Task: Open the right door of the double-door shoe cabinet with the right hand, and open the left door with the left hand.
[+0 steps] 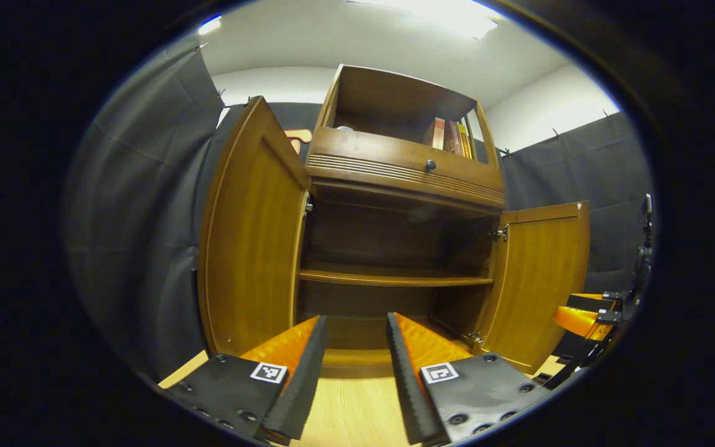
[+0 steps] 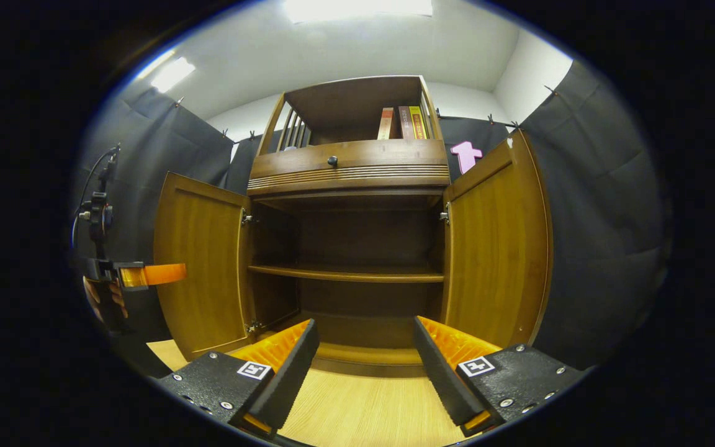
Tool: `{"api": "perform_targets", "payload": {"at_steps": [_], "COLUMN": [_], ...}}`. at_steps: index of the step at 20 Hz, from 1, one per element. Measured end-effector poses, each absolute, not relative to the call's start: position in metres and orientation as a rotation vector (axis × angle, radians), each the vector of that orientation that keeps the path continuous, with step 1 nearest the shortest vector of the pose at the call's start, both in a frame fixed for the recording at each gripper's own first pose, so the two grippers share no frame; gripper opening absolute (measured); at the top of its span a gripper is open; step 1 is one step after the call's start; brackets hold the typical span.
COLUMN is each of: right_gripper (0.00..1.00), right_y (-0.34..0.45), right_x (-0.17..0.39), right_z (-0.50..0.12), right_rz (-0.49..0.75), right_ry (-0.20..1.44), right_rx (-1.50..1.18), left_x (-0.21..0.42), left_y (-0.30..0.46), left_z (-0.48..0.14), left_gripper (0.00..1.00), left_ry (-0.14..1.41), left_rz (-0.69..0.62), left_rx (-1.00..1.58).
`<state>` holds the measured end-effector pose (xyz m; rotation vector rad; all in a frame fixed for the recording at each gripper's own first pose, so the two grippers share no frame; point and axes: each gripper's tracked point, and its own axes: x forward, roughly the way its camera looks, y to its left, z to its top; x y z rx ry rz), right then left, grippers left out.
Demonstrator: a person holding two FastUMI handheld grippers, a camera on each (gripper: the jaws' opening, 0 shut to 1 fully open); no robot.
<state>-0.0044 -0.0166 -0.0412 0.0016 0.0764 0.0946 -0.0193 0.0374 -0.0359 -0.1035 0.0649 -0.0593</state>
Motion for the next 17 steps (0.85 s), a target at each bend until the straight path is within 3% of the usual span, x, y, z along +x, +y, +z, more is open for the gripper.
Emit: {"api": "perform_targets", "payload": {"at_steps": [4,7,8,11,12,15,16,17], "right_gripper": [1.0,1.0,1.0,1.0,0.94,0.94,1.0,1.0], "right_y": [-0.025,-0.028,-0.028,-0.024,-0.021,-0.018,-0.017,-0.016], "right_x": [-0.004,-0.004,-0.004,-0.004,-0.005,-0.004,-0.004,-0.003], "right_z": [-0.052,-0.056,-0.057,-0.058,-0.057,-0.052,-0.051,-0.05], "right_rz": [0.087,0.085,0.087,0.093,0.102,0.106,0.11,0.11], "right_ry": [0.091,0.1,0.098,0.104,0.101,0.094,0.089,0.088], "right_rx": [0.017,0.018,0.017,0.025,0.03,0.022,0.022,0.025], "left_x": [-0.015,-0.018,-0.018,-0.016,-0.017,-0.017,-0.017,-0.016], "left_y": [0.033,0.029,0.026,0.022,0.023,0.03,0.031,0.031], "left_z": [-0.037,-0.036,-0.036,-0.041,-0.041,-0.038,-0.039,-0.039], "left_gripper": [1.0,0.94,0.98,0.96,0.95,0.95,0.95,0.95], "left_ry": [0.026,0.004,0.003,0.022,0.029,0.017,0.016,0.015], "left_rz": [-0.006,0.006,-0.001,-0.012,-0.011,0.011,0.015,0.013], "left_rx": [-0.033,-0.004,-0.004,-0.021,-0.027,-0.01,-0.007,-0.01]}}
